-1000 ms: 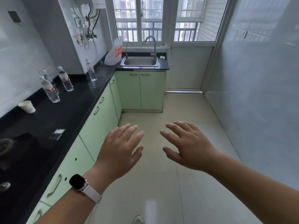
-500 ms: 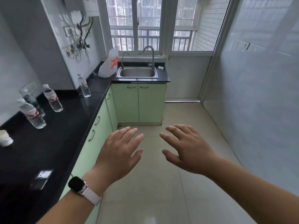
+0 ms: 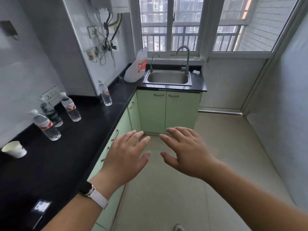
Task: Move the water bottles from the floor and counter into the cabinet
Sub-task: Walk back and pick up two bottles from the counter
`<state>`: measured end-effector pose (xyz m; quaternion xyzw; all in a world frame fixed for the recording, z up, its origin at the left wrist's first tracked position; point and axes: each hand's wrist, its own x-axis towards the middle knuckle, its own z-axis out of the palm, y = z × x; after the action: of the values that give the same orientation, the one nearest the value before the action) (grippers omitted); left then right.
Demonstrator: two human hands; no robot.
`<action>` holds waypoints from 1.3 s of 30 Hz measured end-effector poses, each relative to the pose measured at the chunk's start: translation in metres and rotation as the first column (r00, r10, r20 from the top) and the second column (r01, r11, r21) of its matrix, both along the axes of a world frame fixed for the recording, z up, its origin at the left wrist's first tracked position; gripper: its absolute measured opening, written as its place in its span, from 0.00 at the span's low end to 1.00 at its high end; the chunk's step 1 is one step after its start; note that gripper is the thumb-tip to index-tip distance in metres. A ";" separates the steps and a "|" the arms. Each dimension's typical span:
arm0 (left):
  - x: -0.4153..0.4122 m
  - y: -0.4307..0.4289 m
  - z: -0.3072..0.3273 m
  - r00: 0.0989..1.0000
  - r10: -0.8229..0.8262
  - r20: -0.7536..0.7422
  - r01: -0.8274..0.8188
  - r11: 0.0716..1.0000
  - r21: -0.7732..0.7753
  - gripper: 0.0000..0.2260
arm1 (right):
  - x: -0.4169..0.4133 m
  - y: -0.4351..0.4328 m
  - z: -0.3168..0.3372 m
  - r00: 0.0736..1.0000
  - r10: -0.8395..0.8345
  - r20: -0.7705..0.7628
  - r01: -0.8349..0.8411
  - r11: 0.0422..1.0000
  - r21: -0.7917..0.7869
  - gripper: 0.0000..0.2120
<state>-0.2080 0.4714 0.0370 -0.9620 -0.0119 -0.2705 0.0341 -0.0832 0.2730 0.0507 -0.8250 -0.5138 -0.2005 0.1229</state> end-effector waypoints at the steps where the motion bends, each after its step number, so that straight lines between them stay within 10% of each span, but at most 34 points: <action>1: 0.014 0.006 0.000 1.000 0.022 -0.005 -0.022 1.000 -0.007 0.21 | 0.020 0.006 0.000 1.000 0.012 -0.015 -0.012 1.000 0.000 0.25; 12: 0.106 0.072 -0.002 0.954 0.296 -0.049 -0.297 0.955 -0.015 0.20 | 0.180 0.100 0.005 0.969 0.245 -0.032 -0.247 0.967 -0.063 0.25; 39: 0.118 0.415 -0.043 0.812 0.581 -0.063 -0.584 0.806 -0.098 0.21 | 0.226 0.494 -0.009 0.848 0.525 -0.070 -0.530 0.845 -0.079 0.24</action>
<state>-0.0901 0.8866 -0.0055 -0.9164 -0.3208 -0.2314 0.0614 0.1428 0.7671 0.0419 -0.6614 -0.7267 -0.1153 0.1453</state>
